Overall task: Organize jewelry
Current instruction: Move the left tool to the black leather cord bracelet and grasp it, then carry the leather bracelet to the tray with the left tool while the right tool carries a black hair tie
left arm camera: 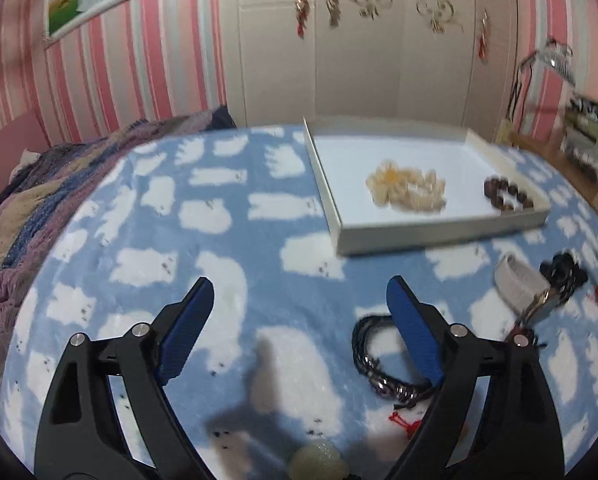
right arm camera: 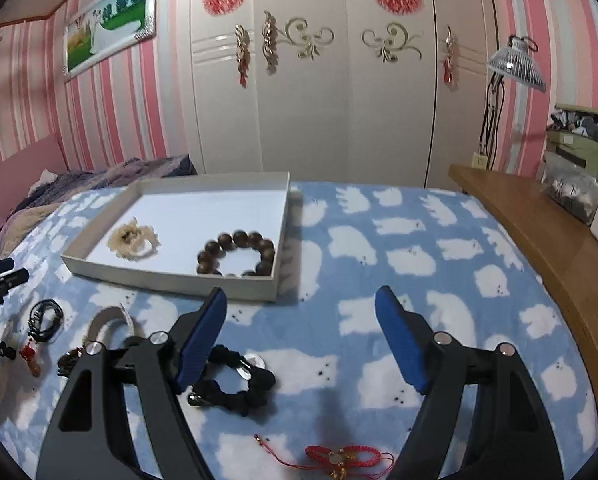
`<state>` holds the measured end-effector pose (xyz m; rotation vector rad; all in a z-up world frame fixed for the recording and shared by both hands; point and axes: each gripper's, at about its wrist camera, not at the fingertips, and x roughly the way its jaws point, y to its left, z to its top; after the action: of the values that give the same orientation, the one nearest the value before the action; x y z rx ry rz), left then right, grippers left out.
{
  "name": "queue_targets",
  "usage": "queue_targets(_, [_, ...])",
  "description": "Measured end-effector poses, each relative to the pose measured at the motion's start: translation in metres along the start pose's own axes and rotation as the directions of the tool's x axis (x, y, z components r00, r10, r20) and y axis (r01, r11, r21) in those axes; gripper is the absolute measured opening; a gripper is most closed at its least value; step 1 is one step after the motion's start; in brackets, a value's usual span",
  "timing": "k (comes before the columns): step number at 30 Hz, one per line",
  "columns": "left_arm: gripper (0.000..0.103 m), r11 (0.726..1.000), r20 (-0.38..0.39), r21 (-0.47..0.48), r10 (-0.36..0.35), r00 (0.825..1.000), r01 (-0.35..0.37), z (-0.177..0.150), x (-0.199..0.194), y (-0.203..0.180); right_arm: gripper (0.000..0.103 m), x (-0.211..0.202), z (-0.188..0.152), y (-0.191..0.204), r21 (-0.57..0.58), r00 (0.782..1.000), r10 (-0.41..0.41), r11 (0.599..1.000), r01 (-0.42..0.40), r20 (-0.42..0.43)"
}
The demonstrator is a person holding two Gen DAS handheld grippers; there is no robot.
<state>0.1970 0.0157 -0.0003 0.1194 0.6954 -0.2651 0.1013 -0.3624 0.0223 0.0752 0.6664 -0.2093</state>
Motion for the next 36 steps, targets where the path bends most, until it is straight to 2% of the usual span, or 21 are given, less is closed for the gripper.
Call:
queue_targets(3, [0.086,0.998,-0.050,0.015,-0.054,0.997,0.055,-0.004,0.008,-0.005,0.077,0.011,-0.004,0.004,-0.016,0.998,0.021,1.000,-0.022,-0.056])
queue_targets(5, [0.084,0.998,-0.082,0.027,-0.056,0.995,0.058,-0.006,0.015,-0.008,0.077,0.021,-0.009,0.008,-0.041,0.994,0.015,0.999,-0.019,-0.111])
queue_targets(11, [0.061,0.995,-0.144,0.058,-0.074,0.987,0.083,-0.005,0.028,-0.008,0.074,0.042,-0.023,0.019,-0.069,0.967,0.049,0.995,-0.069,-0.251])
queue_targets(12, [0.056,0.994,-0.158,0.056,-0.083,0.984,0.093,-0.004,0.031,-0.007,0.070,0.045,-0.025,0.021,-0.077,0.963,0.042,0.995,-0.065,-0.266])
queue_targets(14, [0.049,0.992,-0.190,0.074,-0.089,0.978,0.105,-0.007,0.038,-0.011,0.051,0.053,-0.032,0.024,-0.088,0.950,0.038,0.994,-0.068,-0.311])
queue_targets(15, [0.048,0.989,-0.205,0.089,-0.100,0.974,0.120,-0.009,0.039,-0.016,0.045,0.056,-0.035,0.026,-0.097,0.944,0.038,0.993,-0.074,-0.329])
queue_targets(17, [0.047,0.983,-0.222,0.112,-0.115,0.968,0.143,-0.011,0.041,-0.024,0.040,0.055,-0.036,0.029,-0.109,0.945,0.035,0.991,-0.074,-0.326])
queue_targets(21, [0.051,0.980,-0.229,0.147,-0.096,0.969,0.132,-0.013,0.045,-0.035,0.028,0.053,-0.037,0.033,-0.117,0.945,0.047,0.989,-0.089,-0.323])
queue_targets(23, [0.050,0.980,-0.225,0.150,-0.097,0.970,0.133,-0.013,0.046,-0.035,0.016,0.052,-0.036,0.033,-0.111,0.946,0.052,0.990,-0.092,-0.319])
queue_targets(27, [0.016,0.981,-0.210,0.139,-0.106,0.972,0.137,-0.011,0.044,-0.034,0.013,0.051,-0.032,0.026,-0.071,0.952,0.075,0.992,-0.100,-0.297])
queue_targets(31, [0.008,0.983,-0.180,0.096,-0.136,0.974,0.155,-0.007,0.040,-0.026,0.012,0.043,-0.023,0.013,-0.014,0.964,0.111,0.993,-0.117,-0.240])
queue_targets(36, [0.007,0.987,-0.094,0.068,-0.141,0.985,0.148,0.006,0.021,-0.020,0.012,0.023,-0.007,0.001,0.042,0.978,0.150,0.988,-0.146,-0.145])
